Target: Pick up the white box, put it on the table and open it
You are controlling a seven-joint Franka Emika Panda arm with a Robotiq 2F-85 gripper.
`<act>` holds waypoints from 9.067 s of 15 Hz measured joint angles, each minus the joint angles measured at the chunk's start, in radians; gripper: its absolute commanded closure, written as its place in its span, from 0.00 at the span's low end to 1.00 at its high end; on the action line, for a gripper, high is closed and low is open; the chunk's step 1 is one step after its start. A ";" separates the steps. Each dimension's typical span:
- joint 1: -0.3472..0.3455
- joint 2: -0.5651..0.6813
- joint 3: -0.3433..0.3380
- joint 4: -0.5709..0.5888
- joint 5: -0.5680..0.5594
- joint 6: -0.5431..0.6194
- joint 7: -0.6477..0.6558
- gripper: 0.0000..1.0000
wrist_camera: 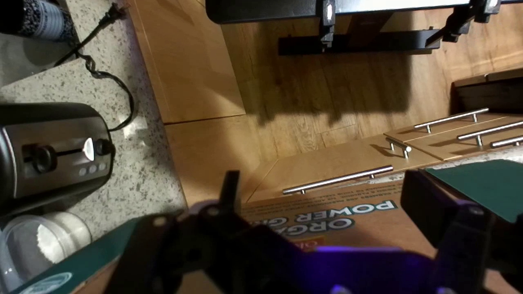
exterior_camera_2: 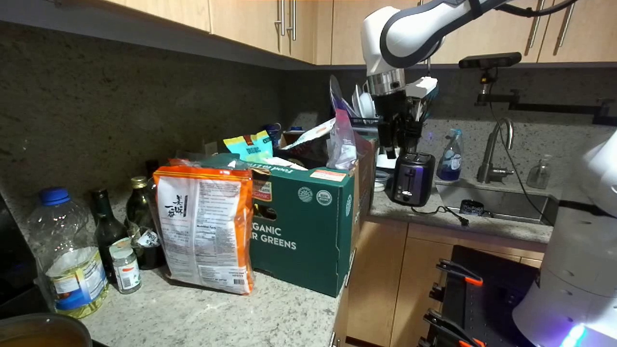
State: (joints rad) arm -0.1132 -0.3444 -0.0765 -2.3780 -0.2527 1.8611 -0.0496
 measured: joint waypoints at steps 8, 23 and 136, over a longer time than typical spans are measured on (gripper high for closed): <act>0.087 0.017 0.098 0.101 0.000 -0.001 0.025 0.00; 0.180 0.233 0.172 0.443 -0.011 -0.036 0.015 0.00; 0.226 0.441 0.108 0.733 -0.034 -0.022 0.230 0.97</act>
State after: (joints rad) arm 0.1131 0.0964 0.0315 -1.6452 -0.2865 1.8394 0.1803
